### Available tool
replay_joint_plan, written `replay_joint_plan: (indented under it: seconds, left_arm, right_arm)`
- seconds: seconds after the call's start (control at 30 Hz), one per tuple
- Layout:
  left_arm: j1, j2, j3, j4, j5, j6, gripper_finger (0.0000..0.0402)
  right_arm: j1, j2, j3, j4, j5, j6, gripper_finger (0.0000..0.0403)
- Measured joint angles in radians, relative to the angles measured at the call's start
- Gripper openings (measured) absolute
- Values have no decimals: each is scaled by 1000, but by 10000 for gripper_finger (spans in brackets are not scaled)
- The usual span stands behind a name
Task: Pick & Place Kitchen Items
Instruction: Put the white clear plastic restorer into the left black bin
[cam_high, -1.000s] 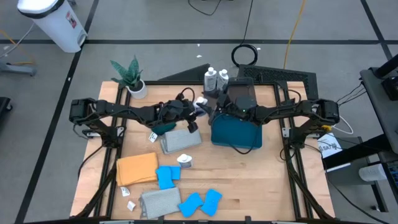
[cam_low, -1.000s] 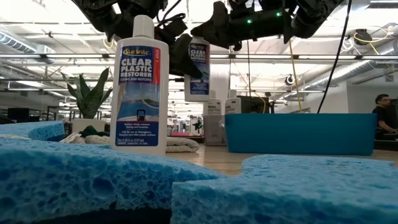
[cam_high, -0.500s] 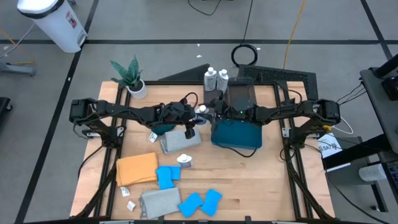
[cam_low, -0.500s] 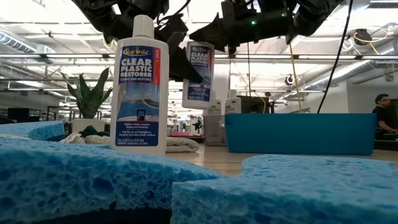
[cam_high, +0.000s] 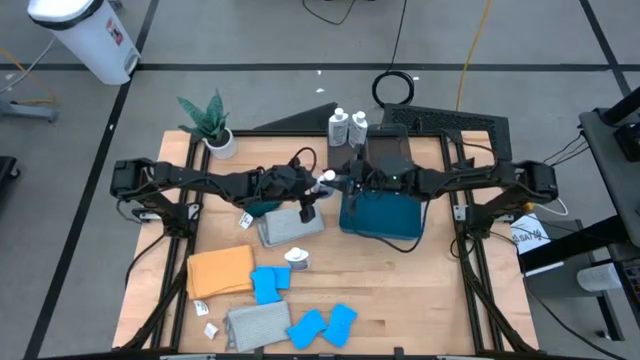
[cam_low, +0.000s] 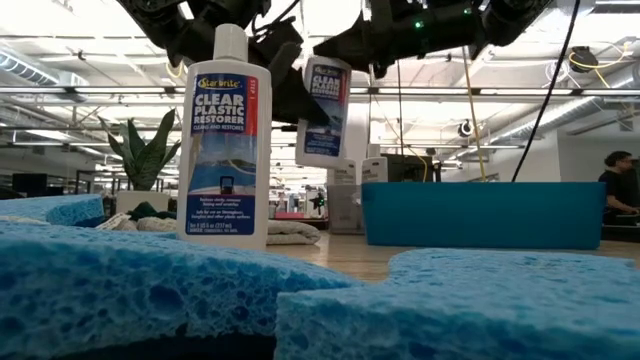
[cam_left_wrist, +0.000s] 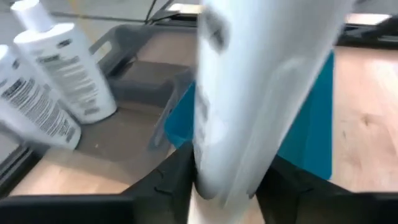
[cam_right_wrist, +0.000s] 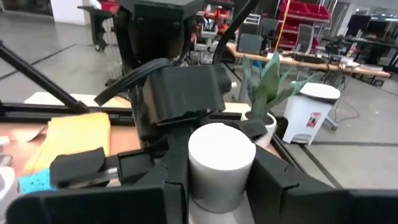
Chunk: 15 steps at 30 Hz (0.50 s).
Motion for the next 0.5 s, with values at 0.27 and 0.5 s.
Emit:
replay_joint_plan:
  seconds: [0.27, 0.5]
  left_arm:
    - [-6, 0, -2, 3, -48, -17, 277]
    - [-6, 0, -2, 6, -49, -10, 335]
  right_arm:
    - [-32, -129, -44, -134, 200, -41, 84]
    - [-111, -204, -158, -21, 257, -23, 84]
